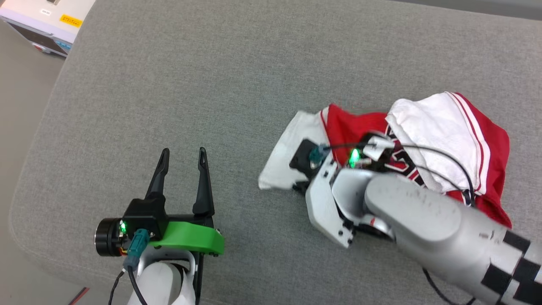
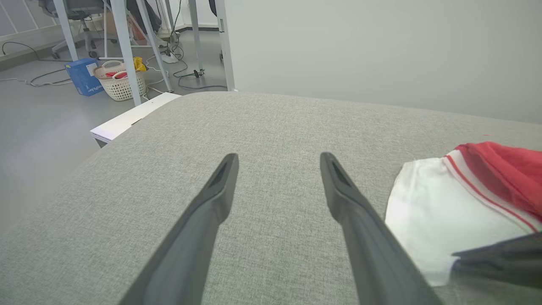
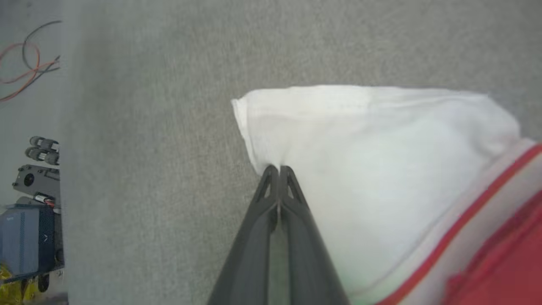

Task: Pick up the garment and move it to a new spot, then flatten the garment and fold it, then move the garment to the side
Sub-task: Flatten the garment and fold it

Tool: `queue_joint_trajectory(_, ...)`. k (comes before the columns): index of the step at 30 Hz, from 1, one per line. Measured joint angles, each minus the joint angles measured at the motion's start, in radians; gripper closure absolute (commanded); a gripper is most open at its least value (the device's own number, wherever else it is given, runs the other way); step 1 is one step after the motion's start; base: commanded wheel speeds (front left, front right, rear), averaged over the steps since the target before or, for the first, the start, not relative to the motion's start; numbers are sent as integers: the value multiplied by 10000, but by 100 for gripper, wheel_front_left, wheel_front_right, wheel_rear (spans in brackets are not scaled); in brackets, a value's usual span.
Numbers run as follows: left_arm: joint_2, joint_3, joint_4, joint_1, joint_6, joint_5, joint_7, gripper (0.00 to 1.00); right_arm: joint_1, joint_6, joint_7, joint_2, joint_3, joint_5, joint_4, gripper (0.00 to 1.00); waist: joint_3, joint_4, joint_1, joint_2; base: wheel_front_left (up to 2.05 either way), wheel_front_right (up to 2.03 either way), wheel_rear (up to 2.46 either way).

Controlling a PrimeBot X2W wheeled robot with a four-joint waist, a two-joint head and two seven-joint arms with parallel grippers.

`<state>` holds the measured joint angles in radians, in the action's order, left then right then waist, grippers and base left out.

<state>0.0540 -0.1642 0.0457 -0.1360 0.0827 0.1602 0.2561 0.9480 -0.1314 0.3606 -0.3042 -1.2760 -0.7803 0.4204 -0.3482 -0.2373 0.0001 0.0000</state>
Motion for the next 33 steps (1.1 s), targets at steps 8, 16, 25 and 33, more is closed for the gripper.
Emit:
queue_joint_trajectory(8,0,59,67,-119,21,6,0,0,-713,13,184,100,121,228,12,89,-37,100,0,0,0,0,0)
queue_joint_trajectory(16,0,299,98,-56,8,-90,0,0,-694,2,-2897,-23,-12,167,-155,0,501,334,0,0,0,0,0)
queue_joint_trajectory(25,0,675,-42,574,-119,-385,0,0,-1662,2,-5685,-1049,2435,575,-470,0,1298,778,0,0,0,0,0)
queue_joint_trajectory(33,-4,913,-128,960,-267,-587,0,0,-4239,2,-6134,-1106,6840,2836,-1001,0,1850,1236,-1,0,0,0,0)
